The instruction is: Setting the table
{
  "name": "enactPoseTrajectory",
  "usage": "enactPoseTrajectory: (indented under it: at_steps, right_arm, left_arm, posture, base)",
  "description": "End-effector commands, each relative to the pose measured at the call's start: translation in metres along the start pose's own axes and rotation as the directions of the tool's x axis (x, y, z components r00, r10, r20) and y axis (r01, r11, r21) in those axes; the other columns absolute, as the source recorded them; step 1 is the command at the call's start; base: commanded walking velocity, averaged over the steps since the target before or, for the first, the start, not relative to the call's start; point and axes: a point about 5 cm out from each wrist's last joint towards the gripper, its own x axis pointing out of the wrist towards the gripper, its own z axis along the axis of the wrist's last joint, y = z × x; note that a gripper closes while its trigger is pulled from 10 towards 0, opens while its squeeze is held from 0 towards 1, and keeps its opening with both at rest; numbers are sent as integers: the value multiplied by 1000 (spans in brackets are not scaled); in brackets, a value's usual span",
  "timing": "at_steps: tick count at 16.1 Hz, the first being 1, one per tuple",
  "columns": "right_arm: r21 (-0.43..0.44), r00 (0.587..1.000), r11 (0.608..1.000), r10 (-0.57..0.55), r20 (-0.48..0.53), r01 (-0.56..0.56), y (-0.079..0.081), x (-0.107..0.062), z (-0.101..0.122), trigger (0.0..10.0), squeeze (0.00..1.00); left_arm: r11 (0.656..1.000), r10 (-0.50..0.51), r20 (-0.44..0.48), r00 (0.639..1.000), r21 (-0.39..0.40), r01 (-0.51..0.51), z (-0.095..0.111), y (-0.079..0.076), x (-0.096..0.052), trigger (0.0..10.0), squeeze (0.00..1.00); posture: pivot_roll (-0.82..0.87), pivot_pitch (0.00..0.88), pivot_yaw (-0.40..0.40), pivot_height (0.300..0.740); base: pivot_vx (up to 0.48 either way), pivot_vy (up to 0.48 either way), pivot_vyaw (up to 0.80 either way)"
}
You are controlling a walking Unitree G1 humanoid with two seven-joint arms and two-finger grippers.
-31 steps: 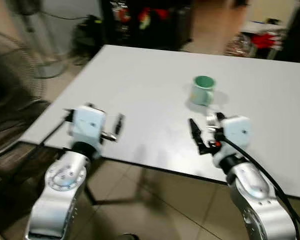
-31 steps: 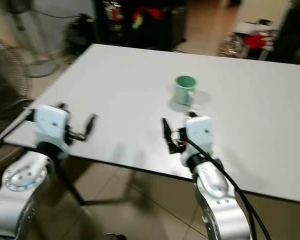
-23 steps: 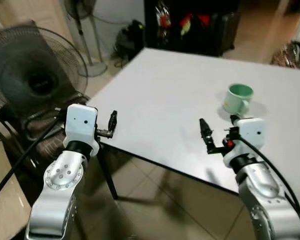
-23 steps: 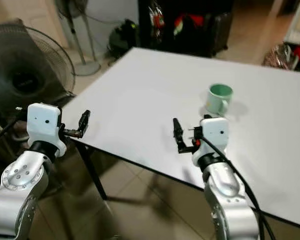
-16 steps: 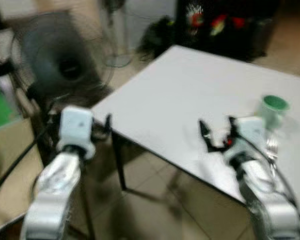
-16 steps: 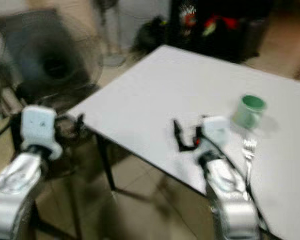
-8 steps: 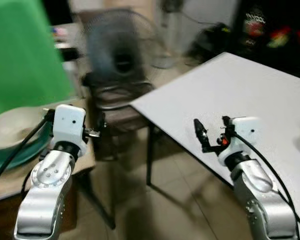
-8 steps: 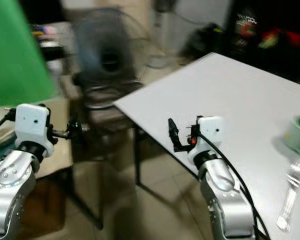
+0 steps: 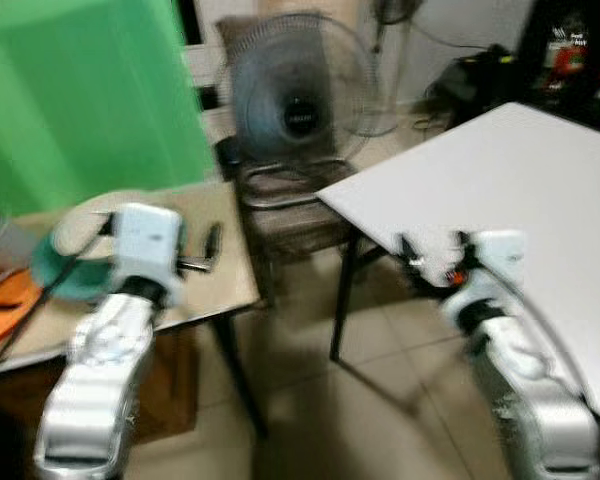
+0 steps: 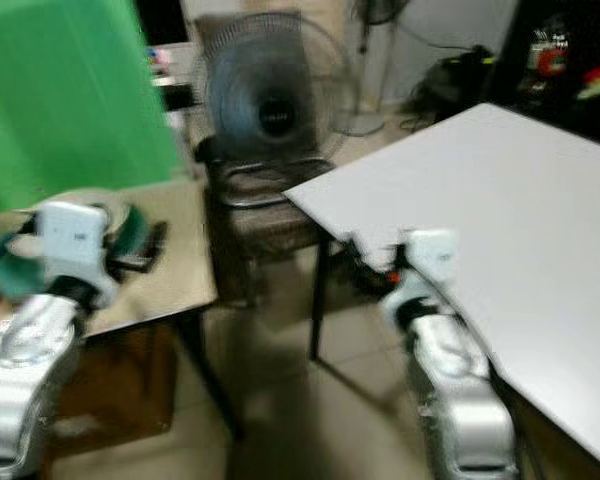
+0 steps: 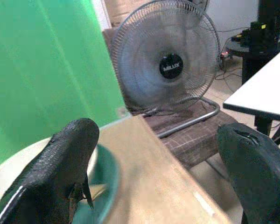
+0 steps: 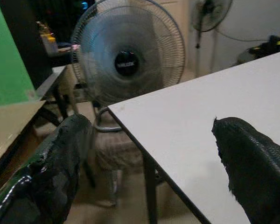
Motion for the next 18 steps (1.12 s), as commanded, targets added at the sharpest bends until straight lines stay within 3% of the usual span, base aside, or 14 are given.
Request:
enactPoseTrajectory:
  at_steps: [1, 4, 5, 8, 12, 18]
  right_arm:
    - [20, 1000, 999, 27, 2, -27, 8, 2, 1, 10000, 1000]
    - [21, 999, 999, 44, 1, -44, 10, 3, 1, 10000, 1000]
    - [22, 999, 998, 52, -2, -52, 11, 4, 1, 10000, 1000]
    - [30, 997, 997, 73, -4, -73, 14, 5, 1, 10000, 1000]
    - [17, 992, 992, 123, -5, -123, 18, 8, 2, 10000, 1000]
    - [13, 991, 991, 136, -10, -135, 19, 10, 1, 10000, 1000]
  left_arm:
    - [1000, 24, -6, 1000, 17, -24, 0, 7, -1, 10000, 0]
    - [1000, 25, -6, 1000, 15, -25, 0, 7, -2, 10000, 0]
    - [1000, 17, -6, 1000, 7, -17, -1, 5, -1, 10000, 118]
    - [999, 32, 17, 999, 28, -32, 2, 4, 0, 10000, 0]
    - [999, 27, 34, 999, 22, -28, 6, 3, 3, 10000, 0]
    - [1000, 17, 34, 999, 15, -18, 6, 3, 4, 10000, 0]
  posture:
    - [-93, 3, 37, 740]
    - [-92, 0, 31, 740]
    - [-92, 0, 29, 740]
    - [-92, 0, 27, 740]
    - [-88, 0, 23, 740]
    - [-86, 0, 22, 740]
  base:
    - [0, 315, 0]
    - [0, 316, 0]
    - [0, 304, 0]
    - [0, 0, 0]
    - [0, 0, 114]
    - [311, 0, 800]
